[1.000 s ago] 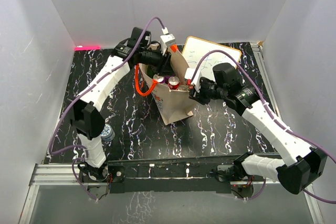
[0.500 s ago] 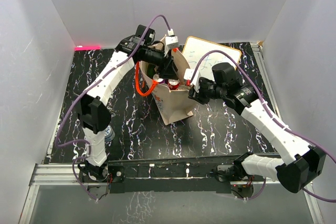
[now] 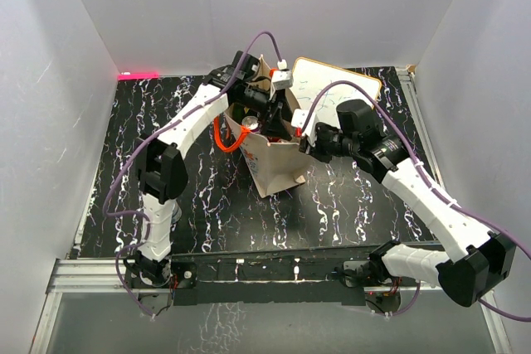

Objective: Place the beverage into the canvas bag
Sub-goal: Adjust the drink in the canvas bag.

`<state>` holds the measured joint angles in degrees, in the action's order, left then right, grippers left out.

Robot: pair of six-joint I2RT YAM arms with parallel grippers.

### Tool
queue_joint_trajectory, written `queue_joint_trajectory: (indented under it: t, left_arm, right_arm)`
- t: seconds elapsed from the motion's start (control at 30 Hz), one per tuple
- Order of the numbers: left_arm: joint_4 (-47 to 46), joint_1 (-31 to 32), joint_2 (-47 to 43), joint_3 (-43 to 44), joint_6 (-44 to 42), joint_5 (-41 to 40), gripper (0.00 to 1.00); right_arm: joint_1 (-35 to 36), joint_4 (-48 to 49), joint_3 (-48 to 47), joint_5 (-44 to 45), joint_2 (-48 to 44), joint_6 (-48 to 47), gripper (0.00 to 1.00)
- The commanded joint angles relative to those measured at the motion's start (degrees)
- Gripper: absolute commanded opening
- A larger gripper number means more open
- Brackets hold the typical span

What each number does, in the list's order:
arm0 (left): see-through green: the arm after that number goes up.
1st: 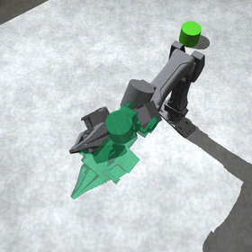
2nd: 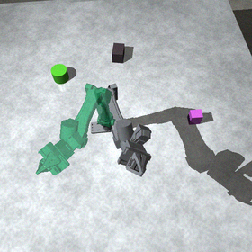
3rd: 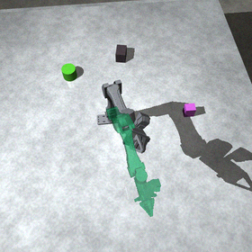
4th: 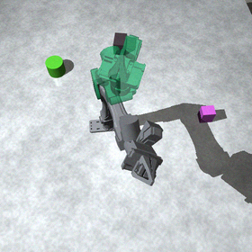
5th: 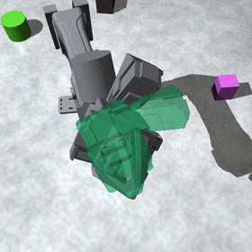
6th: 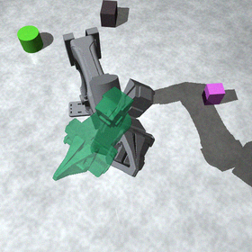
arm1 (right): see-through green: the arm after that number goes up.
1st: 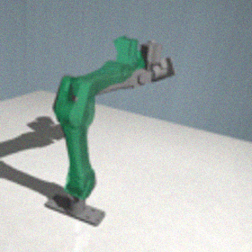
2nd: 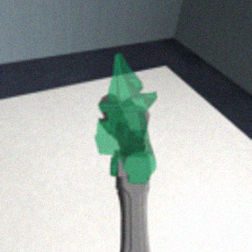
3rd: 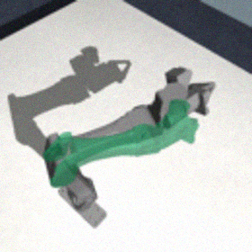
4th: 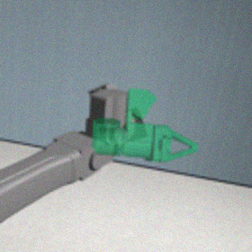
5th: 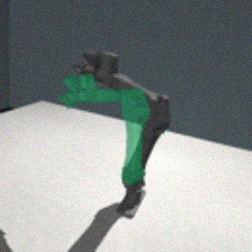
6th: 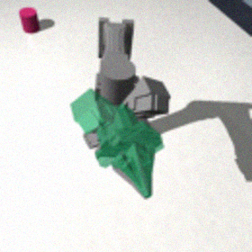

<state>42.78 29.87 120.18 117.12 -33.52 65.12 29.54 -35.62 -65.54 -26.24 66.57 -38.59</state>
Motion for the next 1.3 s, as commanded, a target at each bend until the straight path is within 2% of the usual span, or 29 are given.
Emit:
queue_joint_trajectory:
  t: [0.0, 0.27, 0.4, 0.47, 0.6, 0.7, 0.83, 0.93, 1.13, 1.27]
  left_arm:
    - [2.78, 2.11, 0.66, 1.08, -6.44, 8.03, 0.78]
    - [0.4, 4.16, 1.01, -2.73, -7.86, 9.74, 0.81]
    - [-7.34, 4.91, 0.12, -6.69, -2.56, 9.68, 0.79]
    - [-15.42, 5.11, -0.96, -10.84, 2.09, 9.32, 0.77]
    - [-33.4, 5.27, -3.49, -19.63, 14.21, 8.99, 0.65]
    - [-43.24, 5.43, -4.35, -22.89, 21.04, 8.29, 0.48]
    - [-45.67, 5.36, -5.9, -23.52, 22.86, 7.46, 0.26]
    - [-44.0, 5.15, -8.18, -23.82, 20.41, 6.57, 0.0]
    - [-53.7, 3.03, -12.65, -29.31, 25.45, 5.64, 0.0]
    - [-66.73, 1.88, -15.2, -34.39, 31.43, 4.98, 0.0]
  right_arm:
    - [0.27, 0.58, 1.18, -0.97, -2.69, 0.23, 0.18]
    - [0.33, -0.73, 0.93, -1.43, -3.89, 0.49, 0.16]
    - [0.34, -0.78, 0.86, -1.61, -3.9, 1.16, 0.12]
    - [0.34, -0.85, 0.87, -1.7, -3.82, 1.24, 0.1]
    - [0.34, -0.86, 0.69, -1.29, -3.56, 0.56, 0.08]
    - [0.34, -1.05, 0.44, -0.7, -3.3, 0.27, 0.08]
    - [0.34, -1.39, 0.24, 0.01, -3.2, 0.22, 0.08]
    - [0.34, -1.44, 0.32, 0.68, -3.28, 0.71, 0.08]
    - [0.34, -1.55, 0.58, 1.46, -3.79, 1.75, 0.08]
    - [0.28, -1.78, 0.76, 2.15, -4.06, 1.86, 0.08]
